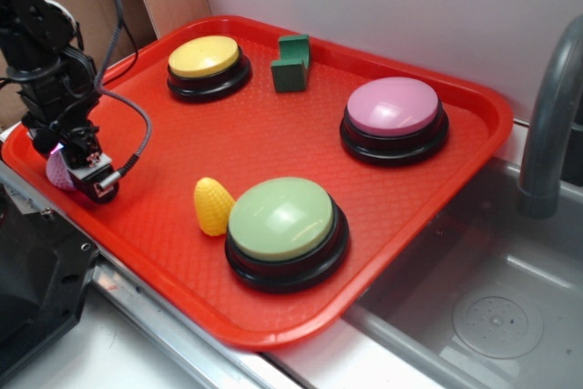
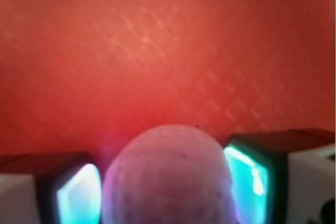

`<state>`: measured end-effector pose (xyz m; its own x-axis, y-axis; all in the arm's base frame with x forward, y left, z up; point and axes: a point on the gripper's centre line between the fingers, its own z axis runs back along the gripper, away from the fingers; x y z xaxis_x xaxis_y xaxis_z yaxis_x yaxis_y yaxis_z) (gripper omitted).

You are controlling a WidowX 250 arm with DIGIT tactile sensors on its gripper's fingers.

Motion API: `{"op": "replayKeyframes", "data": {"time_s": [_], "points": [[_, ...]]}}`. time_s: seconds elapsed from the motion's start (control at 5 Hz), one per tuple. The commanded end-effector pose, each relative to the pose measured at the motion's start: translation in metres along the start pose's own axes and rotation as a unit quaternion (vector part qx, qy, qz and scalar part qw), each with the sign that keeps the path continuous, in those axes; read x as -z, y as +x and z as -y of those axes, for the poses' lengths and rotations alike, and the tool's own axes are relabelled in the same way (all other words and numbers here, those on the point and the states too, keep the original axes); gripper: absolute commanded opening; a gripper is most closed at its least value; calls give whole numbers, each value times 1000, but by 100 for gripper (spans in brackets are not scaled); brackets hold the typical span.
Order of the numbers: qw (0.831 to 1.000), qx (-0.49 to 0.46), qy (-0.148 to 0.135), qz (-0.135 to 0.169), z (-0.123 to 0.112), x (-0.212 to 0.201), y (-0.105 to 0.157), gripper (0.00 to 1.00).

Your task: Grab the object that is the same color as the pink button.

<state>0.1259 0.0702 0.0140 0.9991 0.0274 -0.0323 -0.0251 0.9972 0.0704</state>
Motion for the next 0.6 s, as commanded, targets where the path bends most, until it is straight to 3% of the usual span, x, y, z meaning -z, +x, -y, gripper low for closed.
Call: {"op": "replayKeyframes", "data": {"time_s": [0.0, 0.2, 0.4], "points": [[999, 25, 3, 29, 11, -63, 13, 0], [999, 1, 18, 46, 13, -114, 32, 0], [994, -47, 41, 88, 17, -167, 47, 0]]}}
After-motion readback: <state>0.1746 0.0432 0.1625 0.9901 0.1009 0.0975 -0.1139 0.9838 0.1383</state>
